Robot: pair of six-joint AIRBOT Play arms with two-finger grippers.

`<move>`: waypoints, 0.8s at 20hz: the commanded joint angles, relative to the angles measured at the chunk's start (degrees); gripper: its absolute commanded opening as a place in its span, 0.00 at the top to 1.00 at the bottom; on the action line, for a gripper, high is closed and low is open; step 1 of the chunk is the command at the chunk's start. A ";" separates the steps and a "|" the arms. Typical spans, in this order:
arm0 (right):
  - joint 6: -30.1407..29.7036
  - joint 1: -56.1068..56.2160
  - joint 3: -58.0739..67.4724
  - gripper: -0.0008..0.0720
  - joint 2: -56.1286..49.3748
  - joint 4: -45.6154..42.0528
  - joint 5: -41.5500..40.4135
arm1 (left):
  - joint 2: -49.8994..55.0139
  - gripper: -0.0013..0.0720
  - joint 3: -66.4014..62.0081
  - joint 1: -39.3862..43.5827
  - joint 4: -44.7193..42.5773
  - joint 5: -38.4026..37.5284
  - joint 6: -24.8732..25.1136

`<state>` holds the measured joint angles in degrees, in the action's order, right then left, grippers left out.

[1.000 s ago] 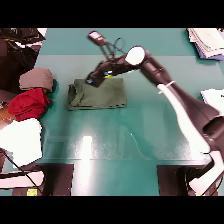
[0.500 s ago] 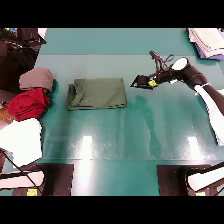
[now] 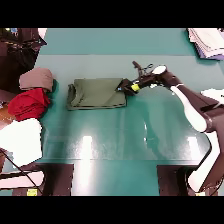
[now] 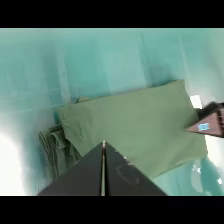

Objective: Fold the shirts.

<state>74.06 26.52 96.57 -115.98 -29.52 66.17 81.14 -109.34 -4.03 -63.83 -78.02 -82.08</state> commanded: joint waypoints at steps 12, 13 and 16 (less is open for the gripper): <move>-0.07 -10.78 10.75 0.97 5.31 -4.92 -0.09 | -0.02 0.95 0.02 3.34 1.60 -3.72 0.04; 0.98 -14.29 10.73 0.97 7.41 -6.54 0.66 | -0.02 0.95 0.02 4.76 1.60 -3.19 0.09; 2.29 -26.14 10.73 0.97 14.40 -12.41 3.76 | -0.02 0.95 0.02 9.14 1.60 -1.20 1.51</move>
<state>74.43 9.93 107.20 -107.42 -35.86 67.26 81.14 -109.34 1.72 -62.28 -80.79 -81.58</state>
